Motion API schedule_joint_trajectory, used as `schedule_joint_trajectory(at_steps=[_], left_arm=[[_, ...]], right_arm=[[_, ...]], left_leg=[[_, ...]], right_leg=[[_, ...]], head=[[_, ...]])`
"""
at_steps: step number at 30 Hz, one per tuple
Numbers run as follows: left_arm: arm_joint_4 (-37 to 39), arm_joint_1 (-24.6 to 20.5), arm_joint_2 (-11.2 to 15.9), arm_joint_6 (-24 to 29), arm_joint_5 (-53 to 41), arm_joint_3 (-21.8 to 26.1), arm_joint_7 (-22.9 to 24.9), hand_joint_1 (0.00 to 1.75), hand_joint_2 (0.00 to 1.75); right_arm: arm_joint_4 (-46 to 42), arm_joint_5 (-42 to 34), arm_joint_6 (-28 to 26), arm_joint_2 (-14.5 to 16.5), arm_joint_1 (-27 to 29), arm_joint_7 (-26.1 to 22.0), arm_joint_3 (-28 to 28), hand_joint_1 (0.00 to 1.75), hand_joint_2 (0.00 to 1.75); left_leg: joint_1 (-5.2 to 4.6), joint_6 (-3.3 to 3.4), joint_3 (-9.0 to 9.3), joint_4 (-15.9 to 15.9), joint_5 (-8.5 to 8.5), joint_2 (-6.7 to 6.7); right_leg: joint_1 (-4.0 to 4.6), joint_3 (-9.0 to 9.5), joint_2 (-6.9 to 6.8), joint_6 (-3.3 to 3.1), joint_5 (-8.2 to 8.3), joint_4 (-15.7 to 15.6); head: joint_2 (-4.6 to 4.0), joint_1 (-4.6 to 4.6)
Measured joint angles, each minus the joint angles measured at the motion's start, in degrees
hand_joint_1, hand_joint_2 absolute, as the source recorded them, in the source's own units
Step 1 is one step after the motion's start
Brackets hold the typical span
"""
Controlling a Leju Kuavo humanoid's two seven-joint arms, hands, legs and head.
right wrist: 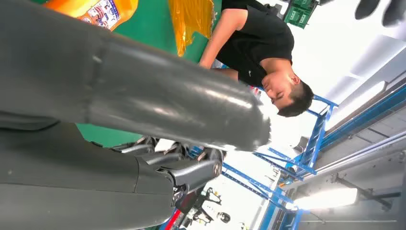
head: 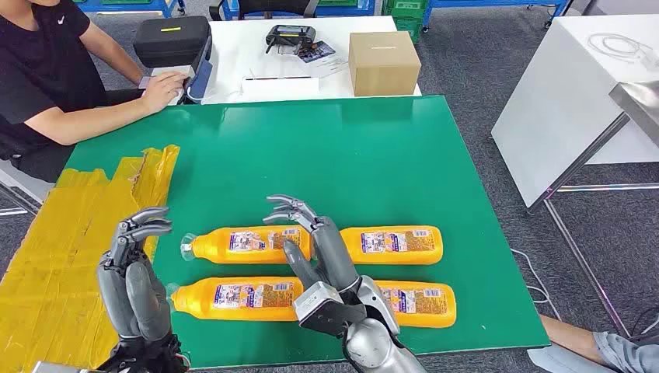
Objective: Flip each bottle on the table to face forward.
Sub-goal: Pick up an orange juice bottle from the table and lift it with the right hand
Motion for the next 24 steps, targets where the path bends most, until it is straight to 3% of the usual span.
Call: schedule_joint_trajectory(at_steps=[2, 5, 6, 9, 12, 17, 21, 24], left_arm=[[0.00, 0.00, 0.00, 0.00, 0.00, 0.00, 0.00, 1.75, 0.00], [0.16, -0.02, 0.00, -0.07, 1.81, 0.15, 1.33, 0.44, 0.00], [0.69, -0.06, -0.01, -0.39, 3.60, 0.59, 1.88, 0.00, 0.00], [3.72, -0.19, -0.02, -2.65, 6.72, 3.78, 2.65, 0.00, 0.00], [6.01, -0.30, -0.06, -5.00, 5.98, 6.76, 3.94, 0.00, 0.00], [7.08, -0.50, -0.45, -5.28, 5.41, 8.96, 3.15, 0.00, 0.00], [7.21, -0.37, -0.74, -4.56, 4.89, 9.96, 3.24, 0.00, 0.00], [7.22, 0.38, -1.21, -4.78, 5.16, 10.99, 2.32, 0.00, 0.00]], right_arm=[[0.00, 0.00, 0.00, 0.00, 0.00, 0.00, 0.00, 1.75, 0.00], [-0.08, -3.62, -0.28, -0.10, 0.04, -2.86, -0.33, 1.75, 0.00], [-0.24, -7.40, 0.11, -0.29, 0.04, -5.46, -1.13, 1.31, 0.00], [-0.92, -17.63, 3.92, -1.02, -0.31, -10.94, -7.31, 0.00, 0.00], [-1.03, -16.86, 6.50, -1.28, -0.47, -10.87, -13.19, 0.00, 0.00], [-1.05, -13.08, 6.11, -1.26, -0.55, -9.73, -16.22, 0.00, 0.00], [-0.99, -11.84, 5.68, -1.27, -0.71, -6.80, -16.84, 0.00, 1.75], [-0.24, -9.36, 6.77, -1.58, -0.92, -2.98, -16.60, 0.00, 1.75]], left_leg=[[0.00, 0.00, 0.00, 0.00, 0.00, 0.00], [0.00, 0.00, 0.01, 0.00, 0.00, -0.01], [-0.01, 0.00, 0.02, 0.00, 0.00, -0.02], [-0.02, 0.02, 0.05, 0.00, 0.01, -0.02], [-0.04, 0.07, 0.02, 0.01, 0.05, 0.01], [-0.03, 0.08, 0.02, 0.01, 0.06, 0.01], [-0.03, 0.08, 0.01, 0.00, 0.06, 0.02], [-0.03, 0.08, -0.01, 0.00, 0.06, 0.02]], right_leg=[[0.00, 0.00, 0.00, 0.00, 0.00, 0.00], [-0.01, -0.02, 0.00, 0.00, 0.00, 0.00], [-0.01, -0.02, -0.01, 0.00, 0.00, -0.01], [-0.03, 0.04, -0.01, 0.03, 0.02, -0.01], [-0.04, 0.01, 0.02, 0.10, 0.09, -0.01], [-0.03, 0.00, 0.02, 0.11, 0.11, 0.00], [-0.02, 0.00, 0.03, 0.11, 0.11, 0.00], [-0.02, 0.00, 0.03, 0.11, 0.11, 0.00]], head=[[0.00, 0.00], [0.00, -0.01], [0.00, -0.01], [0.00, 0.00], [0.00, 0.01], [0.00, 0.00], [0.00, 0.00], [0.00, 0.00]])
